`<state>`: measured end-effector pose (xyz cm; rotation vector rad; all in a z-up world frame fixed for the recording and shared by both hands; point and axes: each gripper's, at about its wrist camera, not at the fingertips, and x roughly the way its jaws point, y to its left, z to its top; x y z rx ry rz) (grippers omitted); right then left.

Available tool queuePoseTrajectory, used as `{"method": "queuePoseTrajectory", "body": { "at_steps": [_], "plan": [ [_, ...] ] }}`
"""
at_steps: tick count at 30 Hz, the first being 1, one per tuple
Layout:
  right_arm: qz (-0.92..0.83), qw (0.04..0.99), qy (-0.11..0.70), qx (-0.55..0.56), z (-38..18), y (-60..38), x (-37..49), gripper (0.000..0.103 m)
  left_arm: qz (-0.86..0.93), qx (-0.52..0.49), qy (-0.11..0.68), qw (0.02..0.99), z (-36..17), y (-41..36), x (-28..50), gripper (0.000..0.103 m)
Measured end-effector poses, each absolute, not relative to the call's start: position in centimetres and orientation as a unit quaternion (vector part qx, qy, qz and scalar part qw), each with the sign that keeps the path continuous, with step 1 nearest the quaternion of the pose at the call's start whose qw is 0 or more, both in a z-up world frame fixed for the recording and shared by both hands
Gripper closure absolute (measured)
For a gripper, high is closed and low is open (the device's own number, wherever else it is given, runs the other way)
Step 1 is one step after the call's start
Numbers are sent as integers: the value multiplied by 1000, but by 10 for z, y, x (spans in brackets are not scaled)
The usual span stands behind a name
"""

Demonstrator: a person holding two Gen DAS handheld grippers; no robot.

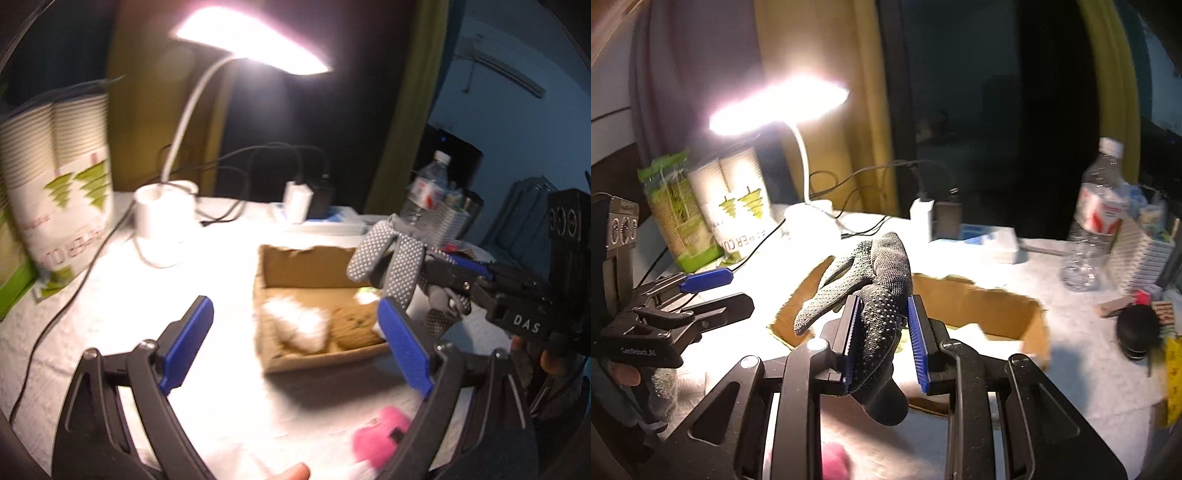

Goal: Organize soft objects
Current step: 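Lower the towel into the box with left tool while right drops the glove, then pinch the white cloth with the right tool and lift it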

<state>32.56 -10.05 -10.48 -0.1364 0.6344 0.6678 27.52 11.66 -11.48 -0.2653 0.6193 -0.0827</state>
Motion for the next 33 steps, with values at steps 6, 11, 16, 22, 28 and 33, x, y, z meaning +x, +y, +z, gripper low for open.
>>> {"method": "queuePoseTrajectory", "body": {
  "at_steps": [6, 11, 16, 22, 28, 33],
  "plan": [
    [326, 885, 326, -69, -122, -65, 333, 74, -29, -143, 306, 941, -124, 142, 267, 12],
    [319, 884, 332, -83, -126, -55, 327, 55, -28, -151, 304, 940, -127, 152, 260, 12],
    [319, 884, 331, -88, -125, -59, 306, 55, -31, -154, 298, 941, -123, 152, 249, 12],
    [331, 875, 342, -92, -131, -58, 274, 47, -28, -151, 297, 943, -123, 149, 224, 12],
    [345, 862, 357, -101, -146, -48, 242, 44, -19, -156, 302, 940, -133, 151, 192, 12],
    [364, 849, 368, -111, -161, -35, 220, 37, -10, -161, 307, 938, -143, 156, 170, 12]
  ]
}}
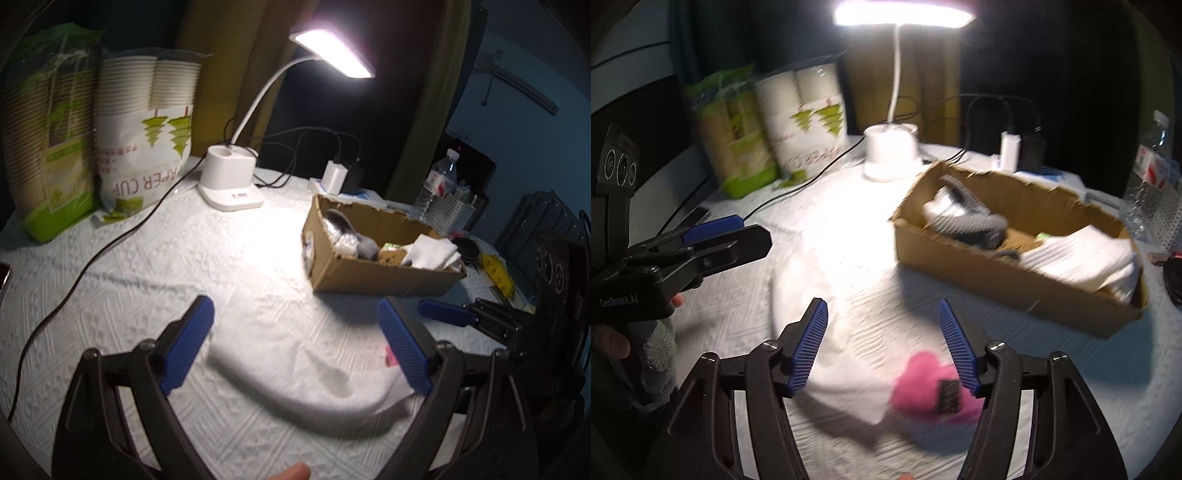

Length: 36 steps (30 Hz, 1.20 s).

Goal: Organize soft objects
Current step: 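Pinch the white cloth with the right tool and lift it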

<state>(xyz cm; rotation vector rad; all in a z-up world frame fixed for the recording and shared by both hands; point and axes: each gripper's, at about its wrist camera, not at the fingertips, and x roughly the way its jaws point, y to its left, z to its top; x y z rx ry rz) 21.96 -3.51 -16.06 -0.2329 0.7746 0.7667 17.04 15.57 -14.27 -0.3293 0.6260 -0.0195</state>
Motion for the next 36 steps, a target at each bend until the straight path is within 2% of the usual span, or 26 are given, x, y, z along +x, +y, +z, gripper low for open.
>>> {"method": "queuePoseTrajectory", "body": {
  "at_steps": [17, 18, 20, 21, 22, 36],
  "plan": [
    [409, 802, 414, -134, -211, 17, 196, 37, 35, -178, 327, 927, -167, 176, 131, 12],
    [410, 801, 414, -139, -214, 18, 194, 39, 37, -178, 330, 926, -168, 176, 130, 12],
    [403, 805, 407, -157, -220, 20, 191, 67, 38, -178, 335, 925, -171, 175, 131, 12],
    [396, 810, 400, -166, -220, 18, 190, 77, 38, -177, 338, 923, -173, 173, 132, 12],
    [400, 808, 402, -160, -219, 15, 191, 94, 37, -177, 340, 923, -174, 171, 132, 12],
    [348, 866, 344, -102, -155, -107, 204, 94, -32, -138, 354, 925, -161, 93, 176, 12]
  ]
}}
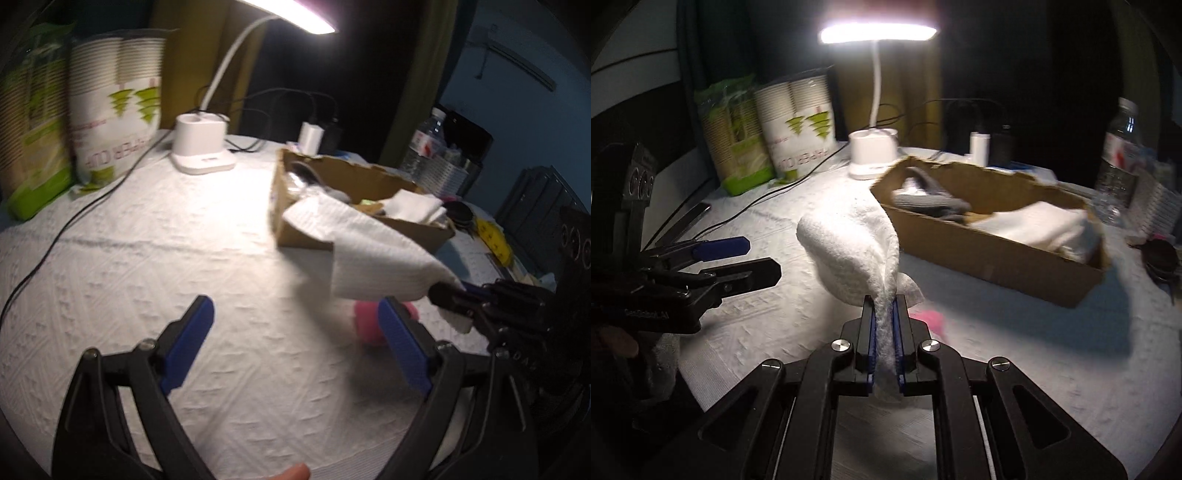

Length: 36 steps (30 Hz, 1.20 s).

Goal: Organize soft objects
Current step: 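Pinch the white cloth with the right tool and lift it, then drop pink plush in the box with left tool while right drops the cloth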

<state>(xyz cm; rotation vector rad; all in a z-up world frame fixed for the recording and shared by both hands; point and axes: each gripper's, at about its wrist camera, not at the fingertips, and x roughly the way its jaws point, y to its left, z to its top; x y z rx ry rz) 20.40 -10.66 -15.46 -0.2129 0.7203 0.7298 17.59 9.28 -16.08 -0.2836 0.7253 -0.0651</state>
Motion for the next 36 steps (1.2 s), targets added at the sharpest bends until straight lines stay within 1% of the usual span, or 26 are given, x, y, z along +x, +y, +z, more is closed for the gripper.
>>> {"method": "queuePoseTrajectory", "body": {
  "at_steps": [8, 15, 19, 25, 28, 30, 31, 33, 34, 35, 36],
  "plan": [
    [279, 886, 361, -77, -159, -186, 217, 94, -81, -110, 381, 915, -172, 34, 205, 12],
    [227, 882, 399, -103, -181, -240, 224, 94, -111, -85, 401, 905, -186, 0, 222, 11],
    [216, 880, 408, -110, -188, -251, 225, 94, -103, -73, 418, 899, -196, -8, 231, 11],
    [195, 898, 391, -52, -175, -258, 252, 94, -78, -74, 439, 892, -206, -3, 242, 12],
    [187, 903, 384, -39, -168, -255, 270, 94, -81, -72, 440, 891, -208, 1, 246, 12],
    [187, 904, 383, -35, -165, -250, 280, 94, -85, -70, 440, 891, -208, 2, 249, 20],
    [186, 904, 384, -34, -165, -245, 287, 94, -86, -69, 441, 891, -208, 2, 250, 27],
    [187, 902, 389, -28, -168, -237, 298, 94, -84, -63, 440, 892, -208, 2, 252, 36],
    [188, 901, 391, -20, -169, -233, 303, 91, -87, -62, 440, 891, -208, 3, 253, 44],
    [186, 900, 394, -13, -171, -231, 307, 84, -89, -62, 440, 891, -208, 3, 254, 51],
    [186, 898, 398, -8, -173, -227, 311, 77, -93, -62, 439, 891, -207, 4, 254, 53]
  ]
}}
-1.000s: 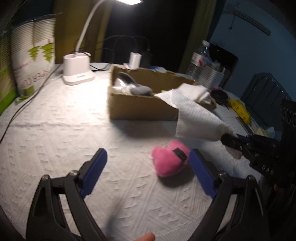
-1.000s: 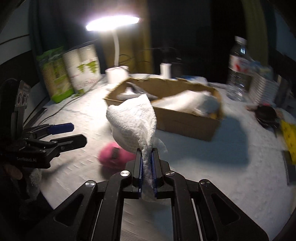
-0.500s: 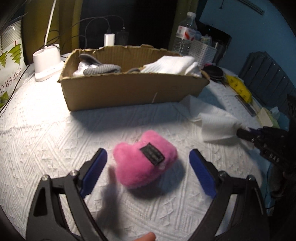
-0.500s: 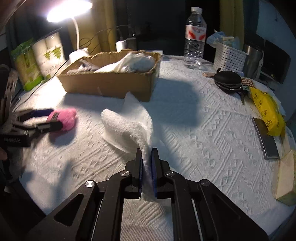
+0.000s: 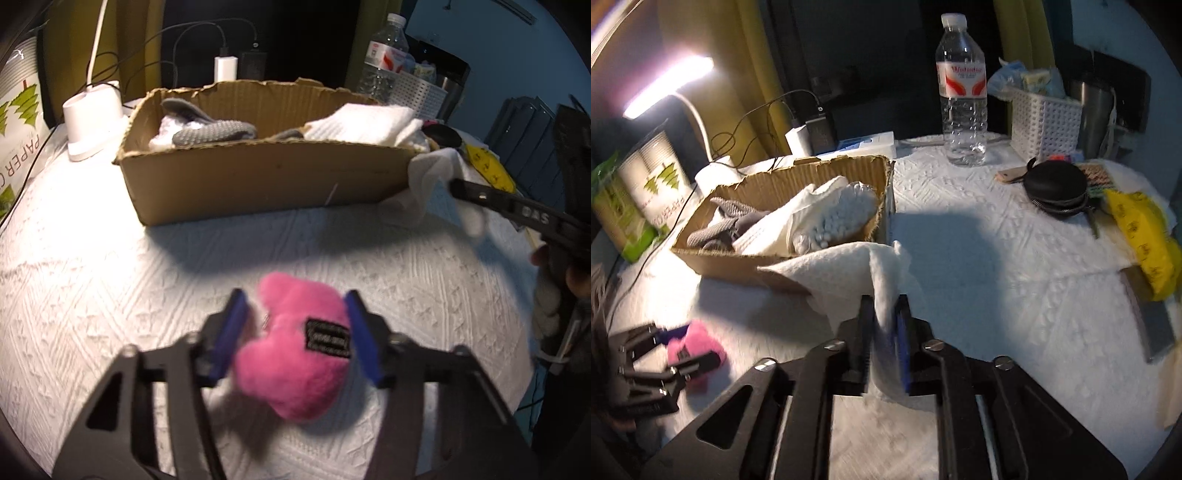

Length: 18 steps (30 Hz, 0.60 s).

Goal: Organize soft objects
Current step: 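Drop pink plush in the box with left tool while right drops the cloth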

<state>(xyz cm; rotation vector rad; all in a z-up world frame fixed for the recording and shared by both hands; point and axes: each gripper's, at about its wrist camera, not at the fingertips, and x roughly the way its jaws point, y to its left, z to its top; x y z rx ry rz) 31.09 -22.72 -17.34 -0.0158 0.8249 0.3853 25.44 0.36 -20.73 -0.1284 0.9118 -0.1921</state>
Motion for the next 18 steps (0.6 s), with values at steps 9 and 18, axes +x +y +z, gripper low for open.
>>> {"method": "queuePoseTrajectory", "body": {
  "at_steps": [9, 18],
  "plan": [
    [218, 883, 415, 2, -183, -201, 321, 34, -117, -77, 428, 893, -204, 9, 251, 62],
    [185, 896, 403, -37, -187, -200, 319, 91, -132, -113, 398, 901, -188, 24, 238, 63]
  ]
}}
